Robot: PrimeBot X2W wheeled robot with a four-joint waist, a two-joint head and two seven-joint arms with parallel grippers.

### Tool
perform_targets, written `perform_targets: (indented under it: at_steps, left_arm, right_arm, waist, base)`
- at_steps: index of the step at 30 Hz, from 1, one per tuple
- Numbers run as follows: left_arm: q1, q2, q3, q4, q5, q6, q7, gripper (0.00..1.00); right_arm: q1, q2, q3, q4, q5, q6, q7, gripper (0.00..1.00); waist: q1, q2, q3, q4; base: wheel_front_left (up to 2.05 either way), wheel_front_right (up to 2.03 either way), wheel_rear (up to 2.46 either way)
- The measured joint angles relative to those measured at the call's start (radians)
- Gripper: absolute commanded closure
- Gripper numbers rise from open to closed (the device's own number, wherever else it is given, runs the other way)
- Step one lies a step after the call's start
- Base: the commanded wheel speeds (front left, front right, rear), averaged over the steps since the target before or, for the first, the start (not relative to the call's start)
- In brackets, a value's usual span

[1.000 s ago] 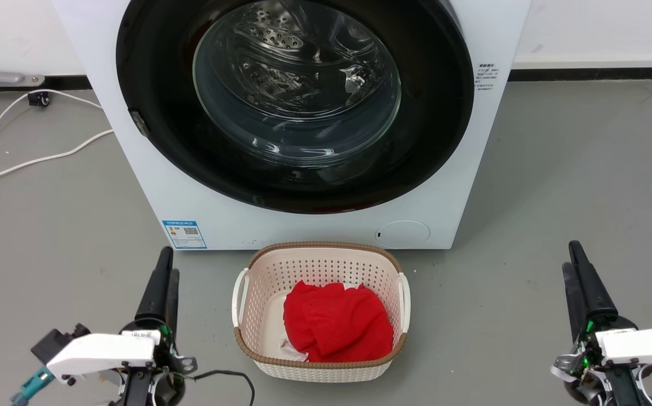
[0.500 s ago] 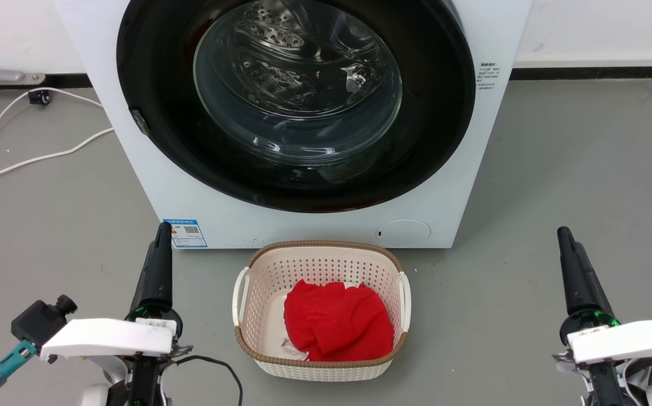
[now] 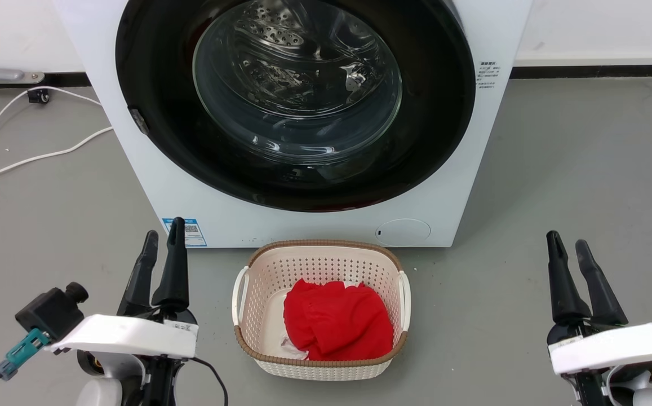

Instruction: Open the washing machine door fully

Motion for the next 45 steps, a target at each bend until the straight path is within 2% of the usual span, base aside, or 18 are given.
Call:
perform_targets:
  at_steps: [16, 29, 45]
  left_arm:
    - [0.008, 0.007, -0.031, -0.005, 0.272, 0.013, -0.048, 0.0]
    - [0.019, 0.026, -0.056, 0.004, 0.416, 0.041, -0.08, 0.0]
    - [0.021, 0.031, -0.066, 0.009, 0.546, 0.049, -0.117, 0.0]
  right_arm:
    - [0.023, 0.0, -0.006, 0.0, -0.233, 0.0, -0.02, 0.0]
    - [0.033, 0.0, -0.007, -0.024, -0.379, 0.0, -0.009, 0.0]
    - [0.043, 0.0, -0.007, -0.047, -0.514, 0.0, -0.007, 0.0]
  waist:
    - [-0.0001, 0.0, -0.003, 0.002]
    - [-0.0001, 0.0, -0.004, 0.005]
    - [-0.0001, 0.0, 0.0, 0.008]
  base:
    - [0.0, 0.0, 0.0]
    - [0.0, 0.0, 0.0]
    - [0.0, 0.0, 0.0]
